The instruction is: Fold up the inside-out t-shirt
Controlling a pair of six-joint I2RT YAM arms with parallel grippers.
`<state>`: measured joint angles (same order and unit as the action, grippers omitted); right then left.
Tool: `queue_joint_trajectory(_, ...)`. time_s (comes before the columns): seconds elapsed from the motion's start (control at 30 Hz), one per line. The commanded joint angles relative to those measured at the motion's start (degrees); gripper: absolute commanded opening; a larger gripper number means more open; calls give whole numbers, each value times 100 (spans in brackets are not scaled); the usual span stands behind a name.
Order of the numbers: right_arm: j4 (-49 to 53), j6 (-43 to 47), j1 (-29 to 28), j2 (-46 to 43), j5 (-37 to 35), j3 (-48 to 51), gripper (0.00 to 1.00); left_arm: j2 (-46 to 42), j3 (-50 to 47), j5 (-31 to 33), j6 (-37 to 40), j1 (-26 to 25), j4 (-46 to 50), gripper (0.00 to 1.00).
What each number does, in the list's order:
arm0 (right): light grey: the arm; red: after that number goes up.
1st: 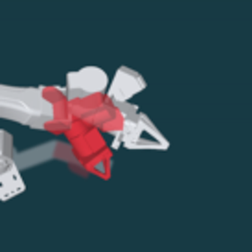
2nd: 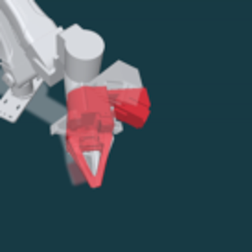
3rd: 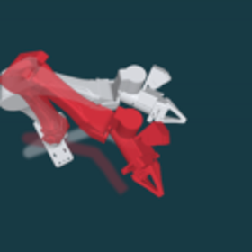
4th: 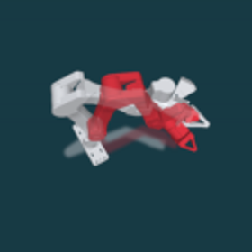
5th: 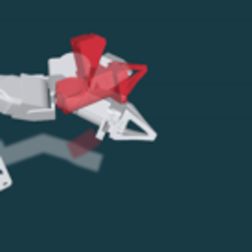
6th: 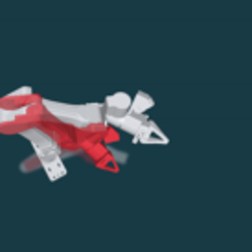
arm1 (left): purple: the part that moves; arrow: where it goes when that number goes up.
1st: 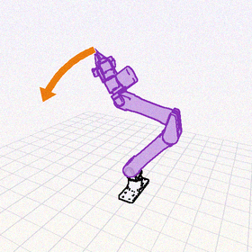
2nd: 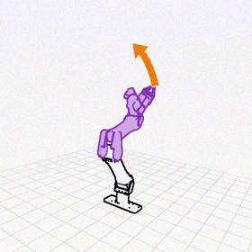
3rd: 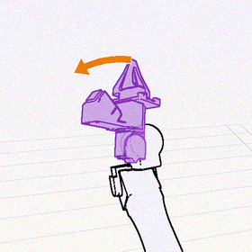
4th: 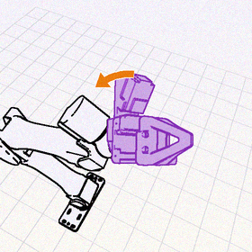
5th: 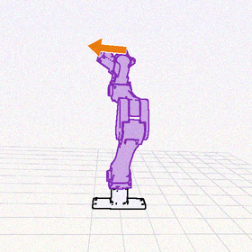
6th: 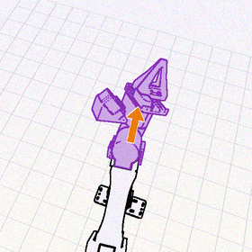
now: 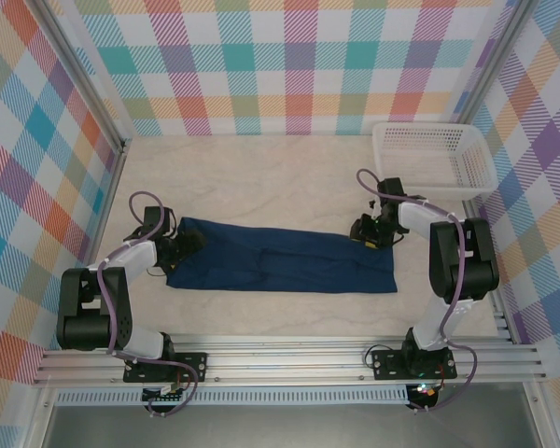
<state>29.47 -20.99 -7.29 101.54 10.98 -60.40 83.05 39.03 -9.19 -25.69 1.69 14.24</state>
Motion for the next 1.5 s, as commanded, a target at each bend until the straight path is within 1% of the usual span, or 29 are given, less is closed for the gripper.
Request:
queue_joint_trajectory(0.0, 169, 20, 89, 205, -499, -339, 48, 116, -330, -850, -218, -95, 435, 87)
queue_joint_trajectory(0.23, 162, 188, 38, 622, -717, -875, 48, -87, -587, -1030, -372, -266, 414, 82)
queue_joint_trajectory(0.37, 198, 365, -185, 850, -877, -1169, 48, -292, -798, -1082, -482, -365, 390, 80)
queue_joint_trajectory(0.53, 234, 541, -367, 1178, -1067, -1662, 48, -514, -1050, -1406, -676, -630, 333, 77)
queue_joint_trajectory(0.63, 365, 659, -470, 1271, -1231, -1985, 48, -847, -1142, -1457, -752, -697, 472, 76)
queue_joint_trajectory(0.67, 386, 682, -481, 1266, -1249, -2041, 48, -1008, -1135, -1351, -740, -701, 579, 76)
queue_joint_trajectory(0.7, 397, 697, -497, 1225, -1268, -2077, 49, -1188, -1084, -1092, -707, -703, 747, 77)
queue_joint_trajectory(0.8, 316, 727, -509, 991, -1145, -2011, 49, -1627, -912, -35, -622, -689, 1153, 80)
queue_joint_trajectory(0.87, 236, 707, -536, 821, -997, -1917, 49, -1708, -826, 509, -596, -682, 1178, 82)
queue_joint_trajectory(0.93, 232, 706, -601, 670, -890, -1822, 49, -1574, -695, 809, -565, -684, 1104, 85)
queue_joint_trajectory(1.0, 227, 722, -669, 522, -865, -1729, 49, -1295, -547, 818, -533, -686, 987, 85)
queue_joint_trajectory(1.13, 176, 706, -730, 170, -690, -1531, 49, -580, -292, 530, -295, -709, 837, 87)
queue_joint_trajectory(1.23, 147, 702, -743, -23, -591, -1403, 49, -274, -188, 428, -125, -834, 806, 87)
queue_joint_trajectory(1.37, 70, 684, -739, -165, -396, -1303, 50, -209, -159, 1093, -171, -1074, 989, 87)
queue_joint_trajectory(1.47, 70, 667, -748, -166, -325, -1294, 50, -593, -160, 1451, -229, -1145, 1143, 87)
